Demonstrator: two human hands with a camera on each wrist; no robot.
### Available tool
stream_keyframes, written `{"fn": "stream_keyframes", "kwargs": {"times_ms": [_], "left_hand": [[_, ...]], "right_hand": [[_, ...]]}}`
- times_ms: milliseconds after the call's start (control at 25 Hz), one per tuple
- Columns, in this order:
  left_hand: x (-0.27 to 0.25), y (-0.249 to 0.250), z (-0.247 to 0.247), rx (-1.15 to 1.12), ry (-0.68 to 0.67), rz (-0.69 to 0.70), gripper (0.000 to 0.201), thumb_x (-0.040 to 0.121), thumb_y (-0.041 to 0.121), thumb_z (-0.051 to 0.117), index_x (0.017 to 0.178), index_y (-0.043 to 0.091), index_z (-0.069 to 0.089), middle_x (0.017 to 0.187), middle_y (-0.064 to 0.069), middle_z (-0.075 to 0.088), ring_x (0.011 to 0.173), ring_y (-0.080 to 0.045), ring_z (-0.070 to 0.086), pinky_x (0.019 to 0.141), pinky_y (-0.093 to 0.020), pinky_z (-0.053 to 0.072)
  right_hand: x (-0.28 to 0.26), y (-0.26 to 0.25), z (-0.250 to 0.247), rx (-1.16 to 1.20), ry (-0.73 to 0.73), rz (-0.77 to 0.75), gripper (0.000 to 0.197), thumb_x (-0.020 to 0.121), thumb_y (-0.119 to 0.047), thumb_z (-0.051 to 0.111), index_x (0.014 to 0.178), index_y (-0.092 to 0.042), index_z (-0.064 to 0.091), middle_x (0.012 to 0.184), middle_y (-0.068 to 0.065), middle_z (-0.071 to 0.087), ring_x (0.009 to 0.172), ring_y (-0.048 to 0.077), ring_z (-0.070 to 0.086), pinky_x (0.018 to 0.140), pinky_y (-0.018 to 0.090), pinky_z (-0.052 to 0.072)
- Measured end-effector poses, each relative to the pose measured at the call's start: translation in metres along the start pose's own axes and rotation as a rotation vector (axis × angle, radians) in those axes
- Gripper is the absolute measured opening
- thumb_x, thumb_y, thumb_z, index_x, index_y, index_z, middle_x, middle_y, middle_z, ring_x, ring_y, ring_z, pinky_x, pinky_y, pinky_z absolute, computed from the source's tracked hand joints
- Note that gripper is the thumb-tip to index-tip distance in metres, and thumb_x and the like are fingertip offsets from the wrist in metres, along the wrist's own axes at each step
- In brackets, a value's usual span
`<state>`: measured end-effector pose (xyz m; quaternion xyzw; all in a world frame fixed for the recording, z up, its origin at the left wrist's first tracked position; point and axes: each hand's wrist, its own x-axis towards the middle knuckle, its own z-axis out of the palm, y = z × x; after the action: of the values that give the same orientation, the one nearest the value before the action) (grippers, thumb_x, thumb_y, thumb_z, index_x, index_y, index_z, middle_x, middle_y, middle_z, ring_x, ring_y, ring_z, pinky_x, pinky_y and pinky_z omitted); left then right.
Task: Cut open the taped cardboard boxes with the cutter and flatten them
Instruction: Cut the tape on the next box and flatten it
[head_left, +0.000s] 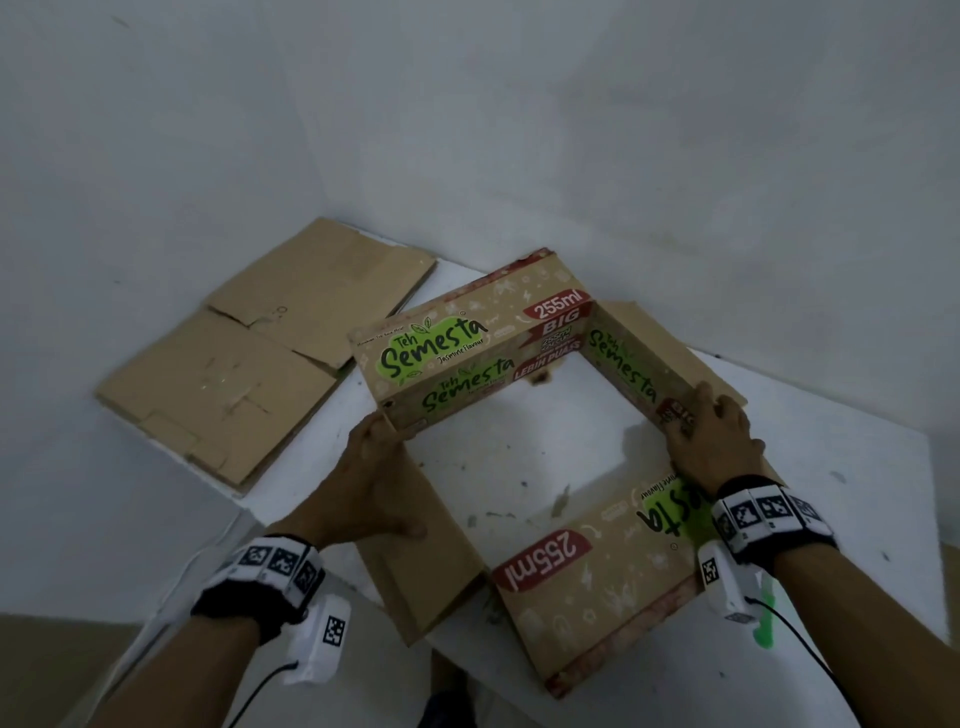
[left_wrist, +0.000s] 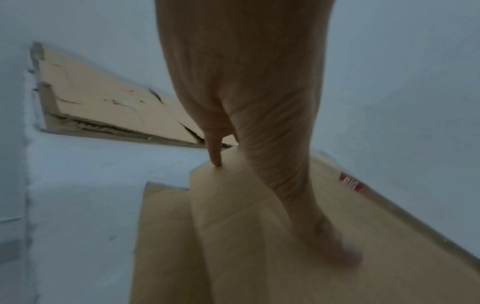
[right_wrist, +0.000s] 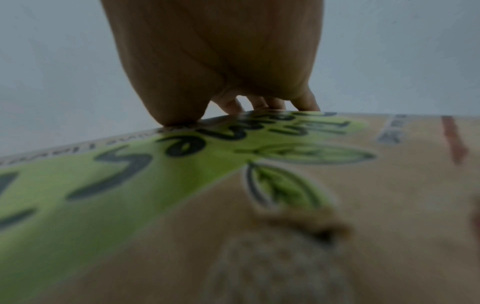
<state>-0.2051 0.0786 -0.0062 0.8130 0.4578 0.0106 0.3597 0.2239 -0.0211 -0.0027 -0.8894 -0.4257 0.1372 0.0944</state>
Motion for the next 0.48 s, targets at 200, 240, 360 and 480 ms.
{"fn": "stream_keyframes", "kwargs": {"times_ms": [200, 240, 360, 480], "left_hand": [[0.012, -0.002, 0.008, 0.067, 0.084, -0.017, 0.123, 0.043, 0.084, 0.078, 0.145, 0.046, 0.022, 0.159, 0.014, -0.009, 0.147, -0.014, 0.002, 0.116, -0.052, 0.025], [0.017, -0.003, 0.001, 0.137, 0.075, -0.041, 0.131, 0.037, 0.092, 0.071, 0.147, 0.037, 0.029, 0.159, 0.007, -0.002, 0.146, -0.021, 0.006, 0.115, -0.054, 0.026], [0.034, 0.002, -0.031, 0.186, 0.063, -0.097, 0.147, 0.026, 0.101, 0.057, 0.150, 0.027, 0.028, 0.153, -0.006, 0.017, 0.142, -0.035, 0.020, 0.112, -0.054, 0.033], [0.051, 0.001, -0.058, 0.010, 0.119, -0.114, 0.132, 0.025, 0.099, 0.064, 0.141, 0.057, 0.018, 0.157, -0.006, 0.009, 0.145, -0.035, 0.016, 0.113, -0.059, 0.032]], "right_hand": [[0.003, 0.012, -0.004, 0.041, -0.071, -0.042, 0.075, 0.099, -0.051, 0.043, 0.158, -0.018, 0.010, 0.161, 0.020, 0.017, 0.145, 0.040, 0.023, 0.114, 0.059, 0.025], [0.004, 0.015, -0.006, 0.055, -0.103, -0.056, 0.079, 0.098, -0.055, 0.045, 0.158, -0.020, 0.009, 0.161, 0.019, 0.016, 0.146, 0.039, 0.021, 0.115, 0.058, 0.025], [0.008, 0.025, -0.026, 0.150, -0.225, -0.102, 0.104, 0.076, -0.083, 0.050, 0.157, -0.032, 0.010, 0.160, 0.015, 0.017, 0.146, 0.037, 0.024, 0.115, 0.054, 0.031], [0.005, 0.035, -0.056, 0.129, -0.386, -0.184, 0.110, 0.066, -0.076, 0.071, 0.154, -0.048, 0.011, 0.163, 0.012, 0.004, 0.150, 0.035, 0.013, 0.119, 0.051, 0.027]]}}
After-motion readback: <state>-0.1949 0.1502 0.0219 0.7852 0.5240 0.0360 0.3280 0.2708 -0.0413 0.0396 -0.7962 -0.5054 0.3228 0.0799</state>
